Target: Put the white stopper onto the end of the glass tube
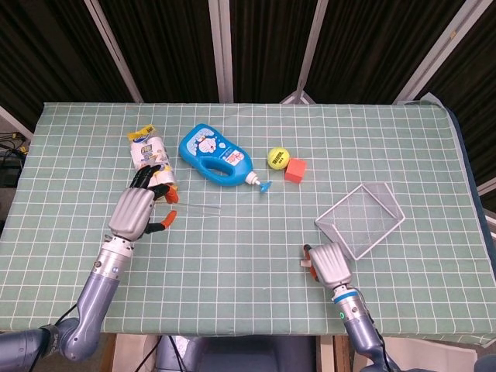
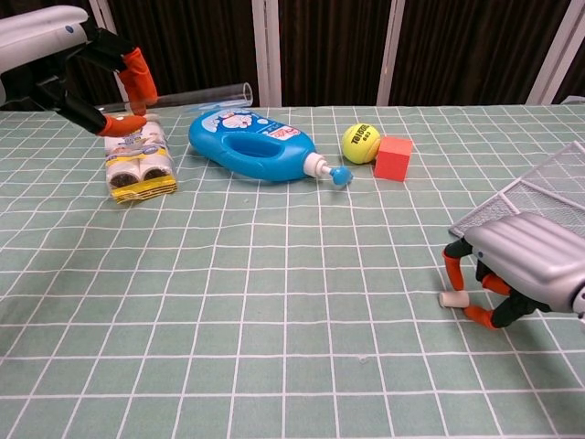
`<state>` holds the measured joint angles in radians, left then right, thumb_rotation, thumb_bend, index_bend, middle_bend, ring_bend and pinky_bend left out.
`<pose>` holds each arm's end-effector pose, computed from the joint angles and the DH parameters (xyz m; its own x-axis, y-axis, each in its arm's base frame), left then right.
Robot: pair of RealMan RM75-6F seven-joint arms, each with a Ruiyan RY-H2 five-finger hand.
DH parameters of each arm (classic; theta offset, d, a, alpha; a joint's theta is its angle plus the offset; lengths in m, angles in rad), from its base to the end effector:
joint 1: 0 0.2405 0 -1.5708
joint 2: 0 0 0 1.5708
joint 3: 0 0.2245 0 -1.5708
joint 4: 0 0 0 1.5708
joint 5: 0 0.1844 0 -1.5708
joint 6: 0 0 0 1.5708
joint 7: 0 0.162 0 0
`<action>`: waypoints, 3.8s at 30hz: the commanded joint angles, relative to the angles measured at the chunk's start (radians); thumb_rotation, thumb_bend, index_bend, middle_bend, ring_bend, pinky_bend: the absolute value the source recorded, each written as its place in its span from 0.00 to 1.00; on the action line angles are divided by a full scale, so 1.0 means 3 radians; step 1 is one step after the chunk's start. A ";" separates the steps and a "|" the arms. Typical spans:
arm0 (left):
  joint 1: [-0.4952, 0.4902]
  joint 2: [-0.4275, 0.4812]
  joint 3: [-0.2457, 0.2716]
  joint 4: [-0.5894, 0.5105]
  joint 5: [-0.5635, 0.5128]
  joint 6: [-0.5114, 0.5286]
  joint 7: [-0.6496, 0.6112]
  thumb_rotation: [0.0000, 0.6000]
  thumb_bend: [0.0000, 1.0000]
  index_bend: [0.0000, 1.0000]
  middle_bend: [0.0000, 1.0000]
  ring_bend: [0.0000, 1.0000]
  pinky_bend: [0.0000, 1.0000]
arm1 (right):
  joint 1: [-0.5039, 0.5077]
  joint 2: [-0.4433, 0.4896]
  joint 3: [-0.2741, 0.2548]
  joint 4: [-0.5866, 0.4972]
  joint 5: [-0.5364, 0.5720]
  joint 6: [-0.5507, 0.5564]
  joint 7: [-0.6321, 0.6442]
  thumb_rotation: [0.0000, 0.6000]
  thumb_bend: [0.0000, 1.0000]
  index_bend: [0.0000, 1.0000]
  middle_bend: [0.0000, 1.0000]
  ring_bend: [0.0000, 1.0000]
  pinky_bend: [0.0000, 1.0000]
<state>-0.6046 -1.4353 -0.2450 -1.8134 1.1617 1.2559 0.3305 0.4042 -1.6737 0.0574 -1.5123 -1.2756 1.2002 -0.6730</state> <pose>-0.0965 0.3048 0.0722 0.1698 0.0816 0.9821 0.9455 -0.2943 -0.1391 -0.1744 -0.2465 -0.0187 0.6019 -0.1901 0.7756 -0.7897 -0.2862 0.5426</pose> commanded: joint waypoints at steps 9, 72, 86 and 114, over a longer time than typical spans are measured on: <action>-0.0007 -0.0083 -0.0003 0.0022 -0.0012 0.0002 -0.0040 1.00 0.76 0.53 0.49 0.08 0.00 | 0.0030 0.0144 0.0048 -0.0231 -0.0204 0.0140 0.0032 1.00 0.41 0.61 0.97 1.00 0.91; -0.0530 -0.1493 -0.0557 0.1070 -0.0704 -0.0111 -0.0419 1.00 0.76 0.52 0.49 0.08 0.00 | 0.1072 0.0430 0.0646 0.0374 -0.1083 0.0293 -0.0348 1.00 0.42 0.63 0.97 1.00 0.91; -0.0549 -0.1543 -0.0582 0.1088 -0.0717 -0.0125 -0.0383 1.00 0.76 0.53 0.49 0.08 0.00 | 0.1093 0.0357 0.0653 0.0359 -0.1021 0.0315 -0.0391 1.00 0.43 0.63 0.97 1.00 0.91; -0.0563 -0.1604 -0.0621 0.1112 -0.0750 -0.0136 -0.0350 1.00 0.76 0.53 0.49 0.08 0.00 | 0.1126 0.0264 0.0639 0.0362 -0.0978 0.0337 -0.0458 1.00 0.44 0.63 0.97 1.00 0.91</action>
<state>-0.7736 -1.9166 -0.4313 -1.4797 0.9368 1.2151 0.2253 0.7418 -1.5946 0.2489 -1.4037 -1.5688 1.3014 -0.8103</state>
